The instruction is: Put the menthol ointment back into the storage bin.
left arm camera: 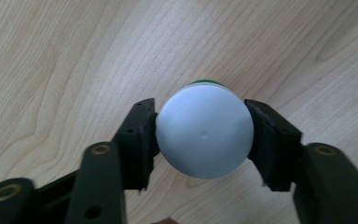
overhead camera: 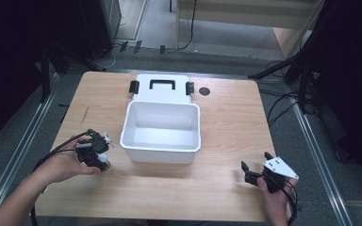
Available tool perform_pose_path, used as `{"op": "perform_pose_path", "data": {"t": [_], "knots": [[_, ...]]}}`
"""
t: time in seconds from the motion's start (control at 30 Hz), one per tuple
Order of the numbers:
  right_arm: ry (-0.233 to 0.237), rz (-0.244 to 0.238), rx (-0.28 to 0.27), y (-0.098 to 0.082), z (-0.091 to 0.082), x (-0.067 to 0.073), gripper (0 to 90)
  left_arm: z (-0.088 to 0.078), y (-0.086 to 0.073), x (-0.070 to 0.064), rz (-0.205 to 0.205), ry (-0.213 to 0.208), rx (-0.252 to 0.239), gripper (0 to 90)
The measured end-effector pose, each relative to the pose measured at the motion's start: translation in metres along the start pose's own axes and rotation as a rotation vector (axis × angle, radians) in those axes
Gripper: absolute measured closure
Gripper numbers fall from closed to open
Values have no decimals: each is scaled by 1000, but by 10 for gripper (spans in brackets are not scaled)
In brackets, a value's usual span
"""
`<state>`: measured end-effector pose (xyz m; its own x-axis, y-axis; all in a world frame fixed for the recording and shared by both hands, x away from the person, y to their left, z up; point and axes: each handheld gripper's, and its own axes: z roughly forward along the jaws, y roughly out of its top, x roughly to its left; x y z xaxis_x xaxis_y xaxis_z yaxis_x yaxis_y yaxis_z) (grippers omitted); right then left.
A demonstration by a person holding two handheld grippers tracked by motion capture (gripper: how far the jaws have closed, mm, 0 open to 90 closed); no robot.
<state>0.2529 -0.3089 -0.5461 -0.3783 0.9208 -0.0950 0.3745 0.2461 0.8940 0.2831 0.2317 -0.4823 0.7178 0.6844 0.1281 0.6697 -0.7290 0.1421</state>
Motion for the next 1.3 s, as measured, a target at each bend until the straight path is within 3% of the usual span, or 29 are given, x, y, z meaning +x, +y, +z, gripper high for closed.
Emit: {"op": "perform_pose_path", "data": {"t": [0.27, 0.37, 0.5, 0.6, 0.8, 0.97, 1.07, 1.3], "knots": [[1, -1, -1, 0, 0, 0, 66, -5, -1, 0, 37, -10, -13, 506], [0, 0, -1, 0, 0, 0, 65, -10, 1, 2, 34, -22, -13, 507], [-1, 0, 0, 0, 0, 0, 66, -23, 4, 8, 39, -38, -24, 509], [-1, 0, 0, 0, 0, 0, 65, -34, 6, 15, 19, -28, -3, 509], [-1, -1, 0, 0, 0, 0, 65, -52, 11, 23, 19, -22, 13, 510], [0, -1, 0, 0, 0, 0, 66, -67, 18, 27, 24, -6, -5, 510], [-1, 1, 0, 0, 0, 0, 65, -79, 23, 32, 23, -31, -24, 510], [-1, 1, -1, 0, 0, 0, 66, -99, 34, 38, 28, -19, -28, 510]]}}
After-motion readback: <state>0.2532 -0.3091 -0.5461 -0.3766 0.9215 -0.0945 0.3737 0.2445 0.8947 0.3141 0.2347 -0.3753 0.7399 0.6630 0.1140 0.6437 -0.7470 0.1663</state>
